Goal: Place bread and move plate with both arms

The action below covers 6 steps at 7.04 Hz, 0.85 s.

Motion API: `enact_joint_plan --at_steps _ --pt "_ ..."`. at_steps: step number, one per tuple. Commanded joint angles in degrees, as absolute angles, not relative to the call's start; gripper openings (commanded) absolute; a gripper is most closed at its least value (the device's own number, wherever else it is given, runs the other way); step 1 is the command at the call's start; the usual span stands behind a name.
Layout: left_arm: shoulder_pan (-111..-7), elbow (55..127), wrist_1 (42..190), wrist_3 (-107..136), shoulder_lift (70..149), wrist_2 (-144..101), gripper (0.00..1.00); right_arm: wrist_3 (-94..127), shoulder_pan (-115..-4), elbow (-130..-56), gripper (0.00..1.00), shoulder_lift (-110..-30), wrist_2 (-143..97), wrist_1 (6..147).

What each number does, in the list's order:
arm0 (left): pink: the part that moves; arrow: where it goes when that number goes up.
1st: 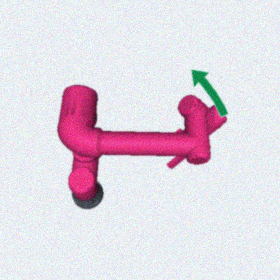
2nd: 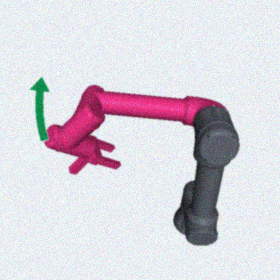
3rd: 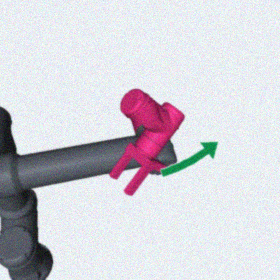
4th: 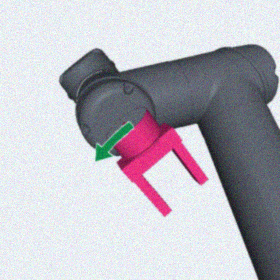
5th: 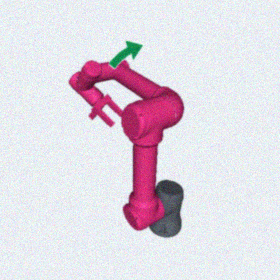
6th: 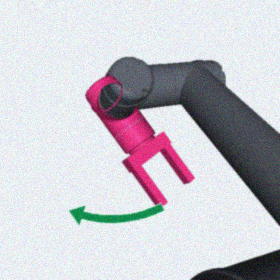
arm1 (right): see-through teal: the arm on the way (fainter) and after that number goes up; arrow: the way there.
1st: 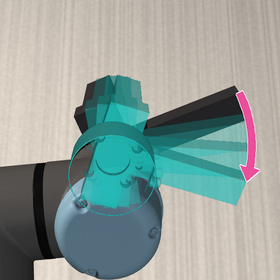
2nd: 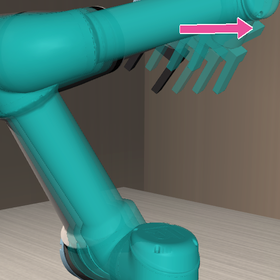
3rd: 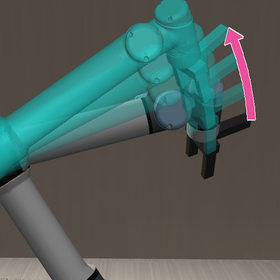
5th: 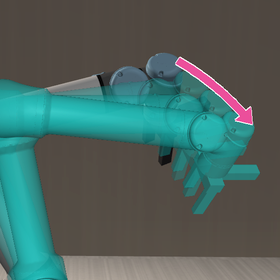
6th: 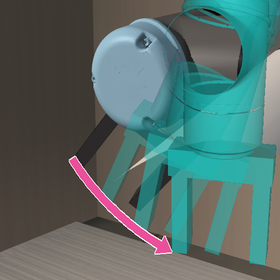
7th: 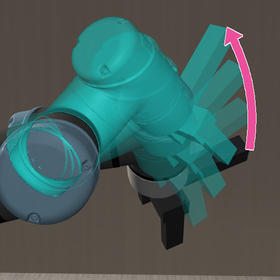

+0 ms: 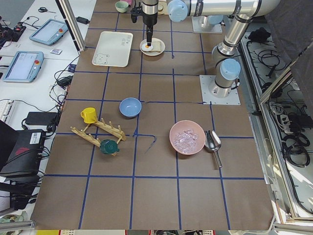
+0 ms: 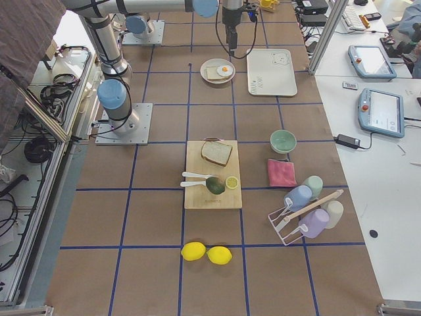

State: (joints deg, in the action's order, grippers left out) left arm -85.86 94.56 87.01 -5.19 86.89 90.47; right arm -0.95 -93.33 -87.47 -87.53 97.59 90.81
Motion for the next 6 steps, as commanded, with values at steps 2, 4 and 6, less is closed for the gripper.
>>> enact_joint_plan --at_steps 2,4,6 --pt "-85.87 94.66 86.66 -5.10 87.27 90.35 1.00 -2.82 -89.33 -91.47 1.00 -87.27 98.44 91.67" --pt "-85.96 94.83 86.13 -5.10 87.28 90.53 1.00 -3.86 -77.94 -98.92 1.00 -87.27 99.14 96.81" --pt "-85.87 94.75 86.14 -5.19 87.09 90.44 1.00 -4.48 -69.03 -109.63 1.00 -86.32 107.87 107.32"
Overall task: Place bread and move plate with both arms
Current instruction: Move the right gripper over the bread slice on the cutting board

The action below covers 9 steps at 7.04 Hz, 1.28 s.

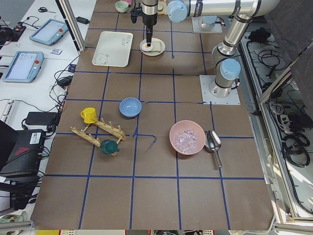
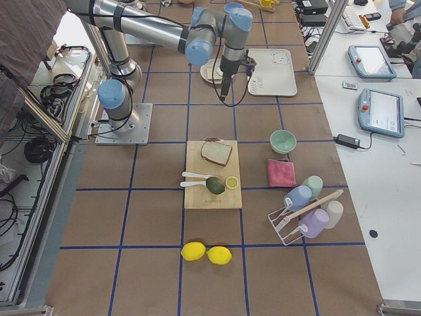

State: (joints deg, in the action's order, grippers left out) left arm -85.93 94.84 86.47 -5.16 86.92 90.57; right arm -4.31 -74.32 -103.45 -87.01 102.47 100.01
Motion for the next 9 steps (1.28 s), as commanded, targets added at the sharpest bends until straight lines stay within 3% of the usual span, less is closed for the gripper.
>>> enact_joint_plan --at_steps 1,3,9 --pt "-85.87 94.57 86.05 -5.19 87.36 90.44 1.00 -5.35 -67.17 -114.91 1.00 -83.35 109.06 119.06" --pt "-85.87 94.57 86.04 -5.18 87.10 90.44 1.00 -8.16 -64.96 -119.69 1.00 -77.03 108.63 135.10" --pt "-85.96 94.83 85.25 -4.92 87.71 90.27 1.00 -10.46 -64.86 -119.97 1.00 -73.57 107.93 137.81"
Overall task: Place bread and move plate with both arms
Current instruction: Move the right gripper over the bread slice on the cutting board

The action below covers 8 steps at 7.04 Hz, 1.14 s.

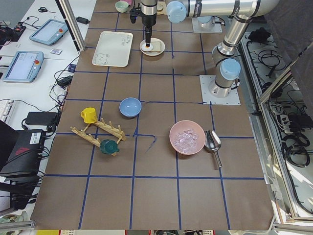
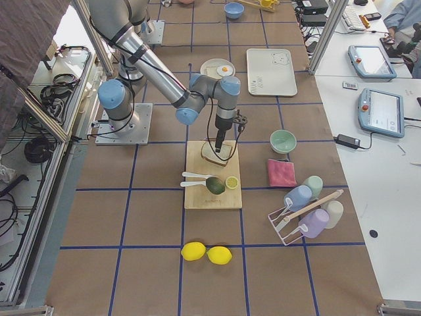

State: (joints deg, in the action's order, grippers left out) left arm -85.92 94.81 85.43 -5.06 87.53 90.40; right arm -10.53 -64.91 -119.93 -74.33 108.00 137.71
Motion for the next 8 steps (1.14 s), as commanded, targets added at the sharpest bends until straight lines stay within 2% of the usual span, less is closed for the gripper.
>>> enact_joint_plan --at_steps 1,2,4,6,7,8 --pt "-85.96 94.83 85.25 -5.10 87.54 90.44 1.00 -10.55 -64.95 -119.97 1.00 -73.22 106.71 138.94" --pt "-85.96 94.83 85.25 -5.01 87.54 90.44 1.00 -10.89 -64.86 -119.88 1.00 -73.21 106.87 138.87" --pt "-85.87 94.92 85.17 -5.10 87.54 90.35 1.00 -10.81 -64.95 -120.14 0.81 -73.21 107.66 138.60" --pt "-85.96 95.01 85.25 -5.10 87.63 90.35 1.00 -10.72 -64.86 -120.23 0.75 -73.21 107.84 138.60" --pt "-85.96 95.01 85.25 -5.10 87.63 90.35 1.00 -10.72 -64.86 -120.23 0.75 -73.21 107.84 138.60" --pt "-85.96 95.01 85.34 -5.18 87.71 90.35 1.00 -10.64 -64.86 -120.23 0.62 -73.21 107.75 138.69"
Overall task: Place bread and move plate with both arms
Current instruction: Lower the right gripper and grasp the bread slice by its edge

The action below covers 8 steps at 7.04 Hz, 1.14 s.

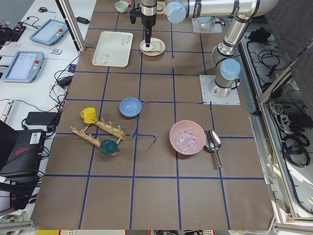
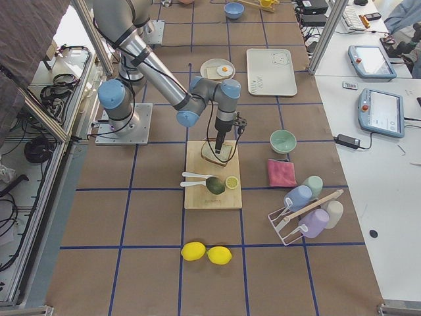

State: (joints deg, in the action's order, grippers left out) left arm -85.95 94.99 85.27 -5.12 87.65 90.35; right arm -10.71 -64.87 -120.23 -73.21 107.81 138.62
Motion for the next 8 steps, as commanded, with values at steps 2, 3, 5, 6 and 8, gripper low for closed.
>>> enact_joint_plan --at_steps 2,3,5,6,8 --pt "-85.87 94.92 85.34 -5.19 87.63 90.53 1.00 -10.37 -64.95 -120.15 0.57 -73.21 107.23 138.87" --pt "-85.87 95.01 85.34 -5.19 87.71 90.44 1.00 -10.46 -64.95 -120.15 0.62 -73.21 107.14 138.87" --pt "-85.87 95.01 85.25 -5.10 87.71 90.44 1.00 -10.37 -64.95 -119.88 0.73 -73.21 106.79 140.96" --pt "-85.87 95.01 85.25 -5.10 87.71 90.35 1.00 -10.37 -64.95 -120.14 0.71 -73.04 106.79 141.93" --pt "-85.96 94.92 85.25 -5.10 87.80 90.44 1.00 -10.72 -64.95 -120.06 0.55 -71.11 107.14 141.94"
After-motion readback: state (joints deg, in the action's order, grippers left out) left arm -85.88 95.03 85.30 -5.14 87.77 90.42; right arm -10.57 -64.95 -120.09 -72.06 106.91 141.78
